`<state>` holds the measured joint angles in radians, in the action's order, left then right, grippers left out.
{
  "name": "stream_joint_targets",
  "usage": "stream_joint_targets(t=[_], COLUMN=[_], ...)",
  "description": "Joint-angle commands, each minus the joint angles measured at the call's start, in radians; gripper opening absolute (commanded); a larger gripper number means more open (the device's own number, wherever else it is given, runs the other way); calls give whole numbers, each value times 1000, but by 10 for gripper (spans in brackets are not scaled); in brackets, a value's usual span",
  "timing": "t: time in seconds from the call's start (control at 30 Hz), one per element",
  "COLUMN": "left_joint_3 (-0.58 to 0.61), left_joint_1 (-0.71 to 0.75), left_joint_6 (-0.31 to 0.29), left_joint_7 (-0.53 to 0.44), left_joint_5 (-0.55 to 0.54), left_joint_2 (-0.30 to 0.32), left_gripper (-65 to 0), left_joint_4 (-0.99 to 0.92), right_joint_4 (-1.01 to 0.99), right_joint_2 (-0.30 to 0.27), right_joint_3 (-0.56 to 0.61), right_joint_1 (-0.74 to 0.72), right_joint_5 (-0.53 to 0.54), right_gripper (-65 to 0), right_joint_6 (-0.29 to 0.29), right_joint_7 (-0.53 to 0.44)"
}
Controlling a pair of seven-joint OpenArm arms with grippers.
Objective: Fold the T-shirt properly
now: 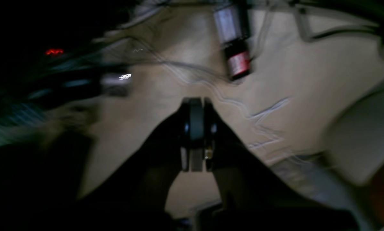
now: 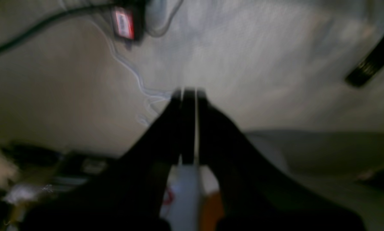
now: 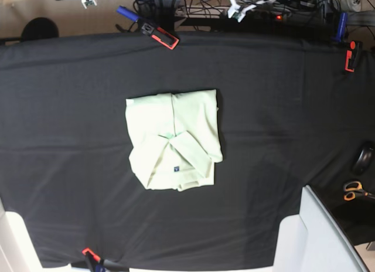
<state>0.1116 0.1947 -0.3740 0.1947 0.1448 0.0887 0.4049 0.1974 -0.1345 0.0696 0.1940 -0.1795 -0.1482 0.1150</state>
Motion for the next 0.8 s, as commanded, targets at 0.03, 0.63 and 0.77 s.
stream_joint_targets(t=[0.03, 0.63, 0.77], left_joint_3=[-2, 0, -2], left_joint_1=[-70, -64, -70], left_joint_6=[-6, -6, -6], left_joint_7=[-102, -143, -146], left_joint_5=[-3, -1, -3], left_joint_2=[-11, -10, -10], left_gripper=[-650, -650, -650], left_joint_4=[-183, -238, -238], right_joint_4=[-137, -148, -148], right_joint_2=[-6, -9, -24], right_joint_3=[-3, -12, -12], right_joint_1=[-51, -78, -78], right_joint_5=[-107, -197, -197], right_gripper=[-635, -634, -634], right_joint_6=[-4, -4, -4], right_joint_7=[-97, -123, -123])
